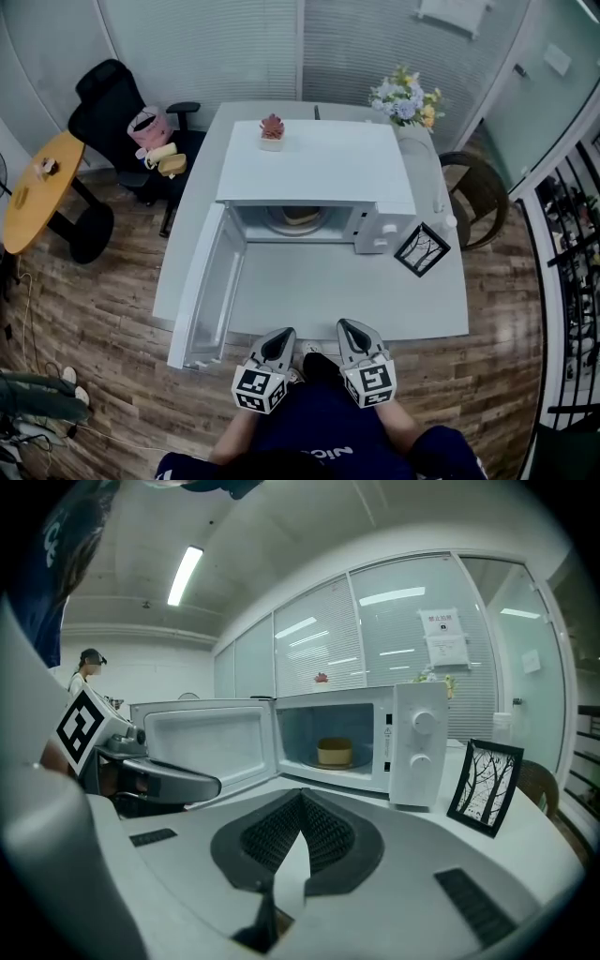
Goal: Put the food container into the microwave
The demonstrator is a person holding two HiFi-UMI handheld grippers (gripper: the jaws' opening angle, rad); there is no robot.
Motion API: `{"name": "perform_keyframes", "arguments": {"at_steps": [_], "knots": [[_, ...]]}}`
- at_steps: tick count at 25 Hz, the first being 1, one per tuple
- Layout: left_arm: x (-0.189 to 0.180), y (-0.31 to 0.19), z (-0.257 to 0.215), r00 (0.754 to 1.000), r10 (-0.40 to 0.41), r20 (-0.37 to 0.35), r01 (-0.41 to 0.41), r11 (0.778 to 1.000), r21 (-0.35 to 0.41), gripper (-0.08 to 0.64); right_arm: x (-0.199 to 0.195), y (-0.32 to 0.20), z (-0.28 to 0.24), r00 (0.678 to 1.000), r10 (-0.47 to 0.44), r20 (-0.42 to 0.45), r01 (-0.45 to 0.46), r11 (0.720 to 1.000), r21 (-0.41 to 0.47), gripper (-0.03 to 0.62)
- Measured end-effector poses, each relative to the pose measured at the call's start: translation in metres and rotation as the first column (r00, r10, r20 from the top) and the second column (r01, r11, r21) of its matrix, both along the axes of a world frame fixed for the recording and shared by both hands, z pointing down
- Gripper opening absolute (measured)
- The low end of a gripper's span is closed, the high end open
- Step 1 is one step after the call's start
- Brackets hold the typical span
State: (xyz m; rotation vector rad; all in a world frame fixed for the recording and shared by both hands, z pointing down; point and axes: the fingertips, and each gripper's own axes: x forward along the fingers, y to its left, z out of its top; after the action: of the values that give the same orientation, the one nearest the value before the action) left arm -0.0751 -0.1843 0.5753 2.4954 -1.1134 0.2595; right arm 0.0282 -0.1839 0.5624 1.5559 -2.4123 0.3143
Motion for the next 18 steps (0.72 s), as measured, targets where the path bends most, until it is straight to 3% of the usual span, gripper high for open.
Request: {"name": "perform_keyframes", "arguments": {"at_steps": [10,18], "knots": [[0.008,-0.002,-0.001,1.0,0.01,0.016,-0.01,1.0,0.012,0.003,-0.001,0.003,0.01,0.999,-0.005,-0.046,0.003,0.999,-0.036,0.009],[0.012,-0.004,-0.001,0.999,0.017,0.047,-0.018,0.999,0.029,0.003,0.01,0.001,0.012,0.999,0.037,-0.025,-0.038,0.998,-0.04,0.009]]}}
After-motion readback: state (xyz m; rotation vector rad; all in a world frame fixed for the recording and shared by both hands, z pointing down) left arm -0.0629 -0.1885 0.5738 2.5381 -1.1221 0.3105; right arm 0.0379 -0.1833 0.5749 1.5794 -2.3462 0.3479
